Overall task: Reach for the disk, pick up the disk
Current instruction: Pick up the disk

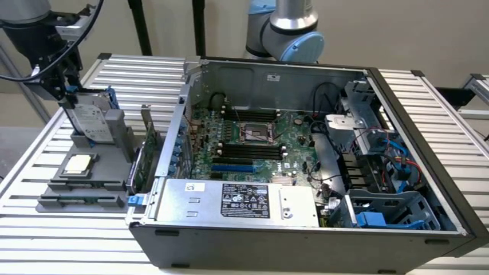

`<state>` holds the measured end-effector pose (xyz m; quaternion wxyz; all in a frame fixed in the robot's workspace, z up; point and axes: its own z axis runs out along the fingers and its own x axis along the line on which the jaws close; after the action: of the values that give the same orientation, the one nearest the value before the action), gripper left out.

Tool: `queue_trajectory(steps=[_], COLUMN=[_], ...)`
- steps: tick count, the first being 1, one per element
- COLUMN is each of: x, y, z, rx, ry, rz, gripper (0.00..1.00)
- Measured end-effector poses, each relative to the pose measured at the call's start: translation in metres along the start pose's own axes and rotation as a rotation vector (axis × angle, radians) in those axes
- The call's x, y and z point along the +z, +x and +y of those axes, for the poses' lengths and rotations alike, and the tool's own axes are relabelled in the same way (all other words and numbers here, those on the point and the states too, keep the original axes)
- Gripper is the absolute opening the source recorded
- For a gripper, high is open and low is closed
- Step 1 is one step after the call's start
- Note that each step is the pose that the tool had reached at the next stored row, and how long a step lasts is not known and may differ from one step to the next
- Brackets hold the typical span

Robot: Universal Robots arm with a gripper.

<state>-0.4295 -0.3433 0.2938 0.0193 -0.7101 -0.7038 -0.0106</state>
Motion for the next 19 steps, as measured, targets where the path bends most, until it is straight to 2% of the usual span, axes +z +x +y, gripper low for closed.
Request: queue_trajectory(steps=[5, 6, 8, 10, 11, 14, 19], x=[0.0012, 0.0013, 0.0014, 0.0016, 0.0016, 0.0015, 0.0014], y=[-0.0005, -0.0006, -0.0008, -0.0009, -0.001, -0.0015, -0.0042], z=[0.0001, 0.0001, 0.0002, 0.0002, 0.0001, 0.0001, 0.0002], rx=[0.0, 0.0, 0.0, 0.0, 0.0, 0.0, 0.0], ry=[0.0, 0.0, -0.0001, -0.0002, -0.0002, -0.0001, 0.0], rz=[0.0, 0.0, -0.0001, 0.0002, 0.0002, 0.0005, 0.0046], gripper=[0.54, 0.52, 0.39, 0.39, 0.34, 0.34, 0.34])
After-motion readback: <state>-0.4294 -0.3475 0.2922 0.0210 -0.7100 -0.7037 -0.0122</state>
